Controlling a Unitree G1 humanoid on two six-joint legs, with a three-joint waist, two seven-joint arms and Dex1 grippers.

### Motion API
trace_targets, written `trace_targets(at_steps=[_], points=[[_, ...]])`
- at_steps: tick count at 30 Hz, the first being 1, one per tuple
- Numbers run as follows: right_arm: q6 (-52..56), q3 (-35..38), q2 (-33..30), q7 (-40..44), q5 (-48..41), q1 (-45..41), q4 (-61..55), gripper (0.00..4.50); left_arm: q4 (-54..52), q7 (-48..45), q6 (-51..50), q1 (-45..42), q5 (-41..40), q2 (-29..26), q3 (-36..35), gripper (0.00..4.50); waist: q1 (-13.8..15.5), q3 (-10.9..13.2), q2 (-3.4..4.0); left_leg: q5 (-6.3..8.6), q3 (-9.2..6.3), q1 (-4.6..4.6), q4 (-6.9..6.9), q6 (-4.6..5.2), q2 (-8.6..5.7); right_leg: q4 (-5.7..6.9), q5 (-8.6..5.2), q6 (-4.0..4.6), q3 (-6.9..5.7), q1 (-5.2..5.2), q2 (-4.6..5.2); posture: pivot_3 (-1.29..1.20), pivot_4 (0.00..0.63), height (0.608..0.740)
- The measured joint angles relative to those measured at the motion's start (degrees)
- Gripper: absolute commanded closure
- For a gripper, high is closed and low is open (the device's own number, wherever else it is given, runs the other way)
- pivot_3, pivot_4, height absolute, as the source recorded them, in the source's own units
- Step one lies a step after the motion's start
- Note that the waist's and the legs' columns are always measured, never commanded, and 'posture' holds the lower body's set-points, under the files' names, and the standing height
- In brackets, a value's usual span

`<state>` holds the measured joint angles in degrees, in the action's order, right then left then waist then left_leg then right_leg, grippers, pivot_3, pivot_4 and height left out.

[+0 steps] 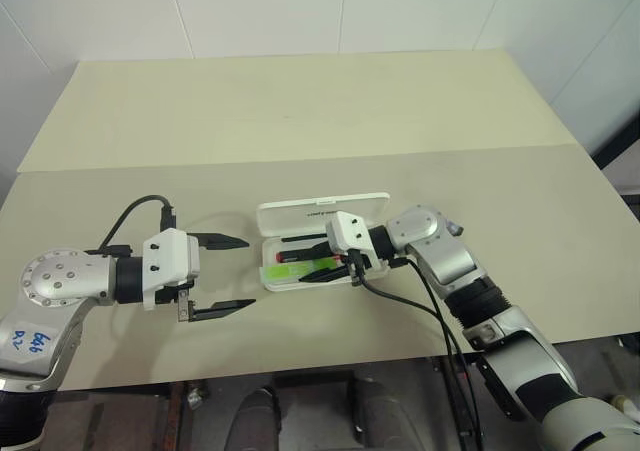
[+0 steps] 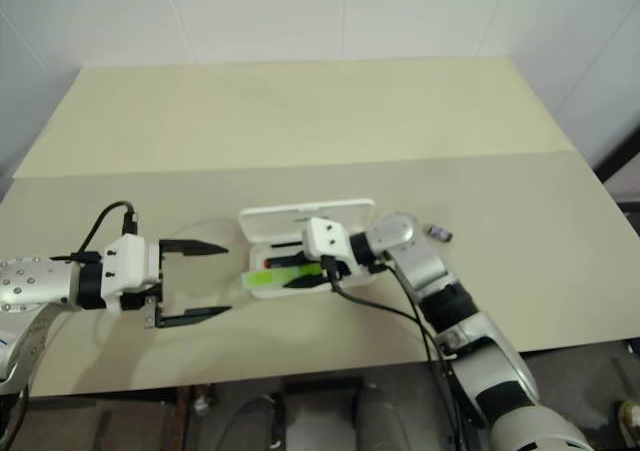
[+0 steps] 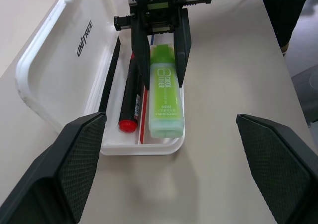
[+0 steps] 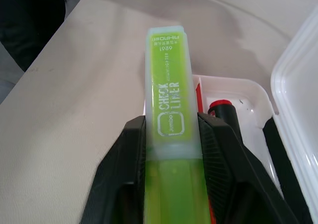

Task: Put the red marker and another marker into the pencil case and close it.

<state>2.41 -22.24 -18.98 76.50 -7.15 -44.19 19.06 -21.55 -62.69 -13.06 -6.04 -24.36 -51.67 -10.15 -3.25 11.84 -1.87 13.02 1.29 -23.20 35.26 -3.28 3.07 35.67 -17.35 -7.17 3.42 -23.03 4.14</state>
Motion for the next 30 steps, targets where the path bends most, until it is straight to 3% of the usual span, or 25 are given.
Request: trace_targets(at_steps=[6,18,30], points=[[-1.18,0.16,-0.01,-0.44,0.07,0.00,0.02,0.07,0.14,0.00,0.01,-0.22,0.00,0.10,0.04,0.00,0.01,0.00,0.00,0.00,0.00,0.00,0.00,0.00,0.02,0.02,0.00,0.00,0.00,-0.01,-0.02,0.00,0.150,0.740],[4.21,2.03,-3.53,2.04,-5.20,1.10,-8.13,0.07,0.31,0.08,0.03,-0.56,0.05,1.06,0.50,0.00,0.12,0.00,0.00,0.00,0.00,-0.01,0.00,-0.01,0.06,0.03,0.00,0.00,0.00,-0.02,-0.06,0.00,0.150,0.740],[15.37,7.66,-17.80,2.51,-12.86,14.76,-28.95,0.07,1.38,-0.13,1.04,-0.60,0.12,1.22,0.81,0.00,0.24,0.00,0.00,0.00,0.01,-0.01,0.00,-0.01,0.06,-0.01,-0.06,0.10,0.03,-0.03,-0.06,0.00,0.150,0.740]])
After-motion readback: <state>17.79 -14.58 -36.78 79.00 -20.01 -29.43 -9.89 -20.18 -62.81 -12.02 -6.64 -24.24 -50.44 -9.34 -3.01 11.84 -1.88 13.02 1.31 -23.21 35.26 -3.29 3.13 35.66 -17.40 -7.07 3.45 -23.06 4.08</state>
